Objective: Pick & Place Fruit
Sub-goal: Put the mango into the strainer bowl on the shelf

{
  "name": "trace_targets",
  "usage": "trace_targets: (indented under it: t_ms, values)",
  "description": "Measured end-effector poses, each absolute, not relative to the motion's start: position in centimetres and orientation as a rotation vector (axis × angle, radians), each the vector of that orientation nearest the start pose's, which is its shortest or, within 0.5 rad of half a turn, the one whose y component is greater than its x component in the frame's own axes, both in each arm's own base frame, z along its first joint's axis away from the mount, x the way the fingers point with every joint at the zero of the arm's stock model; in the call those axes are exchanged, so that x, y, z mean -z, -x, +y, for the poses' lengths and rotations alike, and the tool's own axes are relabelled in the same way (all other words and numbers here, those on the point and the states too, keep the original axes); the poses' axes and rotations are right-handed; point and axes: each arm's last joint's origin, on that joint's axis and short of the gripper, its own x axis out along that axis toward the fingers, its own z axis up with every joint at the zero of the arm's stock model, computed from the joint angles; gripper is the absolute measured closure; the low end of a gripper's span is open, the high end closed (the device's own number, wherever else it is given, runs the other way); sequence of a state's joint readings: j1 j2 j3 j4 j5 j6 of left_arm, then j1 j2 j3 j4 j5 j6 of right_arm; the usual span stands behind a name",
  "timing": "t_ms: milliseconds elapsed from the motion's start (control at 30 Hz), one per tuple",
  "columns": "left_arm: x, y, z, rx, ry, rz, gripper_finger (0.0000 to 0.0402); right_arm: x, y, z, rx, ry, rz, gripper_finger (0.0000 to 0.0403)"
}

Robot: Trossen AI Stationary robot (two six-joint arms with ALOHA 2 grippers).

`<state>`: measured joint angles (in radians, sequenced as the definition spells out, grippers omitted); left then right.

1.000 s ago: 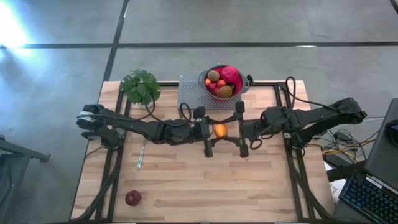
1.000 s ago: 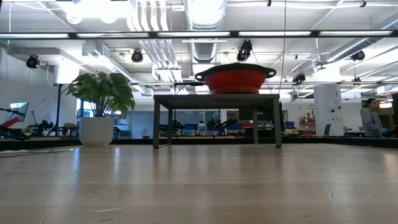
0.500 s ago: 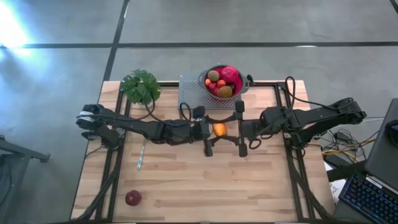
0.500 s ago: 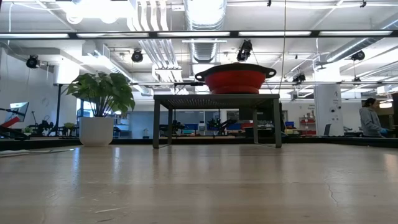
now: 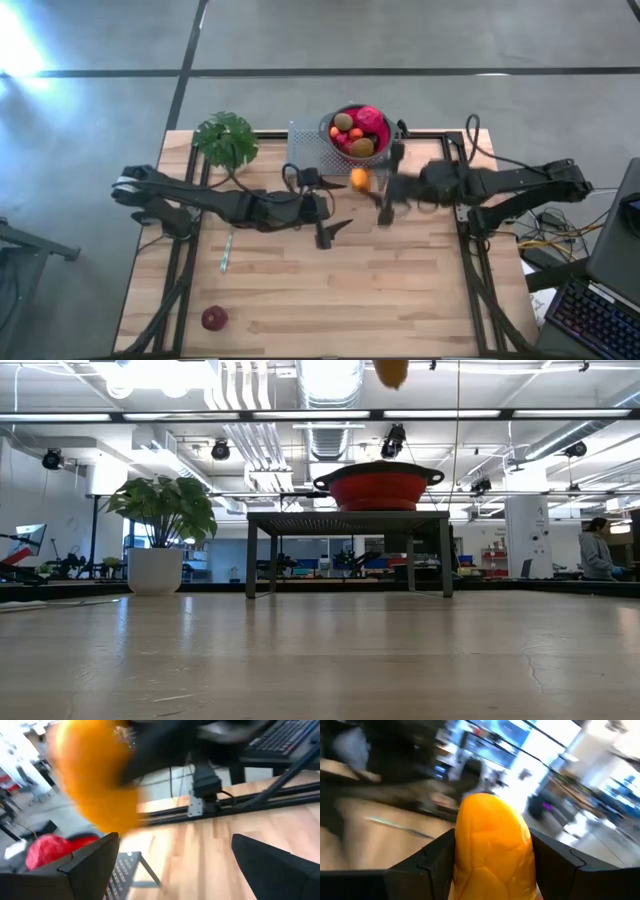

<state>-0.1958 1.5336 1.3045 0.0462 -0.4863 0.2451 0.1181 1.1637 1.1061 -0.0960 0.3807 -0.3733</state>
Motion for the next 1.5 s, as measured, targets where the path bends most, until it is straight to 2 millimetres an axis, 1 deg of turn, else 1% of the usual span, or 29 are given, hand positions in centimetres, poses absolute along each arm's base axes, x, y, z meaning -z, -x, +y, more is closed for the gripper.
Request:
trace_targets:
  t_ms: [167, 300, 400, 500, 633, 733, 833, 933, 1333, 1500]
  values:
    - [-36.4, -32.6, -5.1, -0.298, -0.188, 0.265, 0.0011, -38.0, -24.6, -1.5, 0.418, 0.385, 0.253, 0.0193]
    - [-37.7, -31.1, -4.8, -0.309, -0.112, 0.243, 0.0011, -37.9, -24.1, -5.1, 0.528, 0.331, 0.280, 0.0192]
    - [-38.6, -30.2, -4.7, -0.307, -0.070, 0.216, 0.0010, -37.4, -23.7, -7.8, 0.545, 0.284, 0.309, 0.0188]
    - [-39.4, -29.2, -4.7, -0.306, -0.060, 0.193, 0.0010, -36.8, -23.5, -10.1, 0.525, 0.209, 0.323, 0.0188]
    - [-40.1, -28.1, -4.7, -0.299, -0.049, 0.180, 0.0010, -35.9, -23.3, -12.4, 0.540, 0.165, 0.356, 0.0192]
    - [-40.5, -27.7, -4.6, -0.298, -0.045, 0.173, 0.0010, -35.2, -23.5, -13.3, 0.557, 0.168, 0.385, 0.0194]
    - [-40.6, -27.4, -4.6, -0.297, -0.043, 0.168, 0.0010, -34.1, -24.0, -13.7, 0.544, 0.159, 0.427, 0.0190]
    - [-40.6, -27.3, -4.6, -0.296, -0.044, 0.173, 0.0010, -33.4, -24.3, -14.0, 0.549, 0.157, 0.454, 0.0185]
    - [-40.5, -27.3, -4.6, -0.297, -0.024, 0.183, 0.0010, -32.9, -24.4, -14.1, 0.557, 0.148, 0.491, 0.0191]
    - [-40.5, -27.3, -4.6, -0.298, -0.012, 0.181, 0.0010, -32.4, -24.2, -14.1, 0.551, 0.135, 0.537, 0.0177]
